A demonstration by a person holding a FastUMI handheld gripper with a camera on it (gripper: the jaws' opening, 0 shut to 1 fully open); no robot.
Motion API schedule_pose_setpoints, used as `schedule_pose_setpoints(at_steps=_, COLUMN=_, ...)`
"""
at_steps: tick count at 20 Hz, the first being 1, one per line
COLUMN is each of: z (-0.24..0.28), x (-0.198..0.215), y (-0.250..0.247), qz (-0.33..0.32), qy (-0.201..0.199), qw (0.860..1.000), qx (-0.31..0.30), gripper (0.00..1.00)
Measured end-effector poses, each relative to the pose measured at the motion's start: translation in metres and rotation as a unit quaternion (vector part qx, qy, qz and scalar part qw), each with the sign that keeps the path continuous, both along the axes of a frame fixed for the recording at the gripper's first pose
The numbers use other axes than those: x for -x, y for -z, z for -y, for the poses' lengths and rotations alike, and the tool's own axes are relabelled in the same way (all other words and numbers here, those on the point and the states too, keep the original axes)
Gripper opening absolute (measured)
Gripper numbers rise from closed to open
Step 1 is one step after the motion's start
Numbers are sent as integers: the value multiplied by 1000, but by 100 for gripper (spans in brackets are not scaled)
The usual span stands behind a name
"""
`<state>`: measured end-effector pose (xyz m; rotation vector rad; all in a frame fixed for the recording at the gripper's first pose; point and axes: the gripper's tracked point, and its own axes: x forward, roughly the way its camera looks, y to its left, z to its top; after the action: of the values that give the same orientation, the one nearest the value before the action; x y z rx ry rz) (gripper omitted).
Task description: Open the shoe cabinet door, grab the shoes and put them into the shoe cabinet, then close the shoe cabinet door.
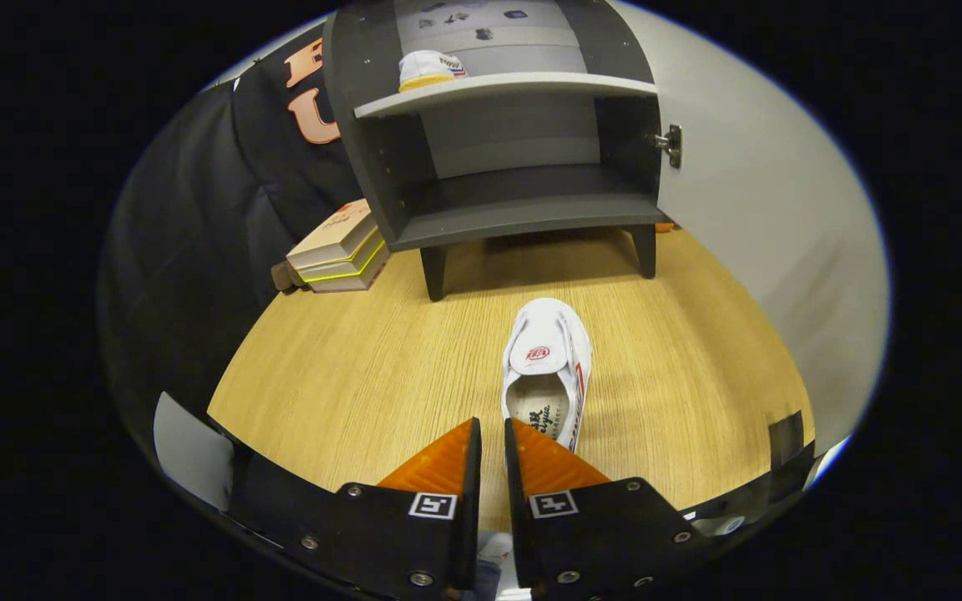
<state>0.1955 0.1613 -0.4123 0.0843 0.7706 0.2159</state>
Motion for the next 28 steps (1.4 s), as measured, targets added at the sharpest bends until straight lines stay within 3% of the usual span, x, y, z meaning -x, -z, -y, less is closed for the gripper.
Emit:
schedule_pose_setpoints(at_steps=7, z=-10, x=-28, y=45, qz=-28, qy=-3, qw=1000, qx=9, gripper=20)
schedule_pose_setpoints(at_steps=12, z=-13, x=-63, y=62, qz=-13, qy=-1, qw=999, qx=32, gripper=21)
schedule_pose_setpoints(at_steps=19, z=-10, x=-84, y=67, qz=14, qy=21, qw=1000, qx=17, gripper=3)
schedule_pose_setpoints(at_steps=23, z=-6, x=-82, y=61, qz=21, qy=5, qw=999, qx=46, gripper=2)
schedule_pose_setpoints(at_steps=28, z=-6, x=-68, y=35, qz=28, qy=-4, qw=999, qx=22, gripper=0)
